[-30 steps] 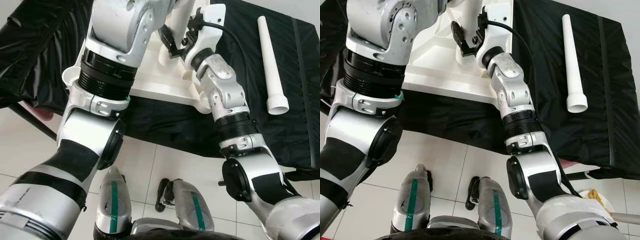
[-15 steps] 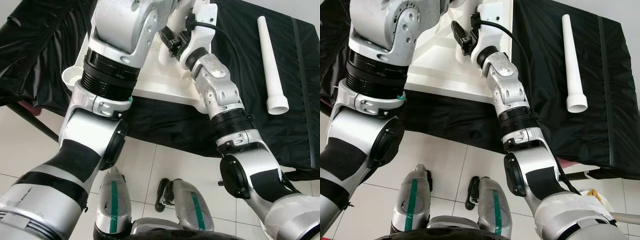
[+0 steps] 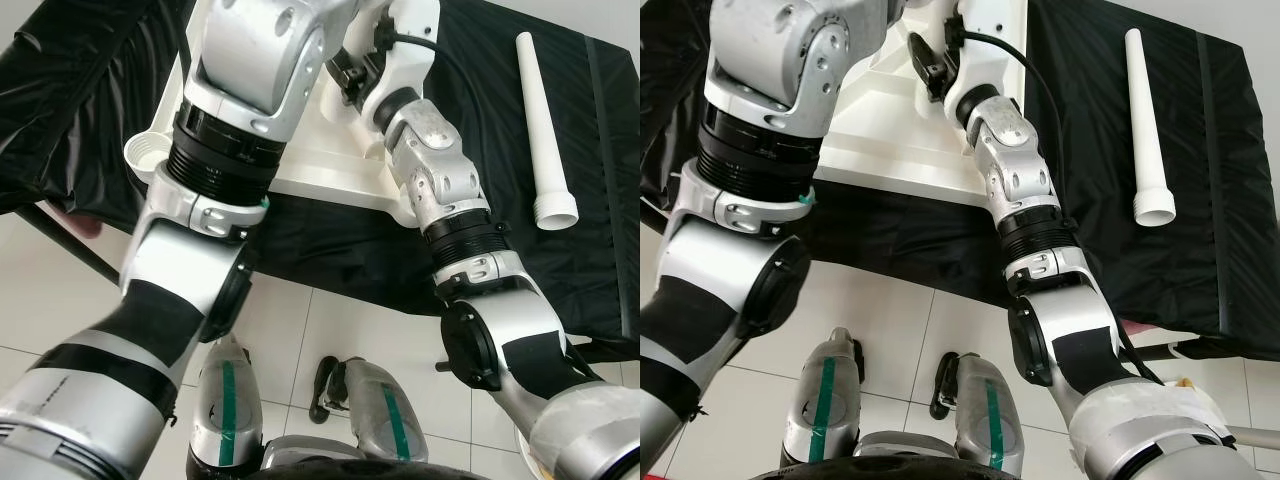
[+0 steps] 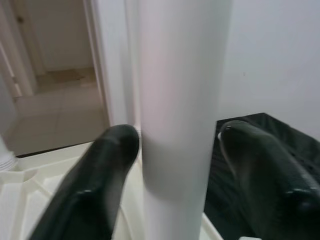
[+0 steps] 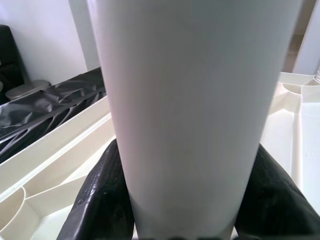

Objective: Building children table

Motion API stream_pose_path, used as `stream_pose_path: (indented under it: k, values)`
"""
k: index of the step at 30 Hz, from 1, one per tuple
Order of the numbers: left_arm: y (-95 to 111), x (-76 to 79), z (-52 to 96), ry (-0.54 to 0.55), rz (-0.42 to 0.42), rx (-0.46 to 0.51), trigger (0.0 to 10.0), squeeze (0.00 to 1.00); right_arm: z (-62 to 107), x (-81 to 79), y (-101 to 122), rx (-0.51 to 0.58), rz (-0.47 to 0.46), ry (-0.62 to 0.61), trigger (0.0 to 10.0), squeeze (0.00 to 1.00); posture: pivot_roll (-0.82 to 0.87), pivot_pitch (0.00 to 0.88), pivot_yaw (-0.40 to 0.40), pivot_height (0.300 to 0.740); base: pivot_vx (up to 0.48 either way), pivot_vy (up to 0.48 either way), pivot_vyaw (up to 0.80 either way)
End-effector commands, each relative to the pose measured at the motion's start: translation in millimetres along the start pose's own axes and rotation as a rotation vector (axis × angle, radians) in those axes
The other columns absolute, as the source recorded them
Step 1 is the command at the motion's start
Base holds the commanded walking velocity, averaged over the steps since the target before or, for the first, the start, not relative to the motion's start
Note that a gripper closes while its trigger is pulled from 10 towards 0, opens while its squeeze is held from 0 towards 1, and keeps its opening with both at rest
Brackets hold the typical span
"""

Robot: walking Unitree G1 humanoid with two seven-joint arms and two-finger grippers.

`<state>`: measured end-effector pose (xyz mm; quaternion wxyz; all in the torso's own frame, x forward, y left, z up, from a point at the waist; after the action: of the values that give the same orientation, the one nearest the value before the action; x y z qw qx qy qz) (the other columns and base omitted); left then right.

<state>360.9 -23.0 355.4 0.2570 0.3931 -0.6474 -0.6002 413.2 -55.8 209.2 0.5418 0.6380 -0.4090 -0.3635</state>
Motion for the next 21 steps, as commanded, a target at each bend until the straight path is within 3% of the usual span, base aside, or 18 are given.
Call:
stream_pose_path:
  k: [1,12,13,14,15,21]
  values:
    - [2.0,4.8,0.8,-0.002,0.017,0.007,10.0,1.00,-0.7,8.9,3.5,0.007,0.003,-0.033,10.0,0.00,0.14,0.035,-0.119,0.740,0.000,0.000,0.00]
    - [14.7,-7.6,4.4,0.048,0.112,0.097,10.0,1.00,0.6,37.7,9.3,0.012,0.013,-0.180,10.0,0.00,0.13,0.044,-0.114,0.740,0.000,0.000,0.00]
    - [12.5,-12.9,6.9,0.065,0.132,0.106,10.0,0.20,2.8,47.3,12.0,0.021,0.015,-0.212,10.0,0.00,0.13,0.045,-0.114,0.740,0.000,0.000,0.00]
    - [10.7,-15.4,8.2,0.071,0.138,0.109,10.0,0.20,4.1,51.7,13.6,0.028,0.017,-0.226,10.0,0.00,0.13,0.045,-0.114,0.740,0.000,0.000,0.00]
    - [7.0,-16.9,9.5,0.072,0.134,0.104,10.0,0.00,6.1,56.3,16.6,0.044,0.025,-0.243,10.0,0.00,0.12,0.049,-0.113,0.740,0.000,0.000,0.00]
    - [-8.1,-22.0,14.7,0.082,0.100,0.089,10.0,0.00,16.7,70.6,25.3,0.099,0.047,-0.272,10.0,0.00,0.12,0.056,-0.110,0.740,0.000,0.000,0.00]
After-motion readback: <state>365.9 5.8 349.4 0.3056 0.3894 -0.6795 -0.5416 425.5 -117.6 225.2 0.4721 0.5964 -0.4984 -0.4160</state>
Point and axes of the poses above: a point about 5 cm out from each wrist's last joint towards the gripper, its own z axis pointing back from the gripper into the wrist, its own y axis along the axis of the wrist's last joint, x = y × z, the point moved 4 cm from there along -z, pointing out of the wrist towards the gripper, and after that the axes turned 1 degree about z, right-handed, at the moved point
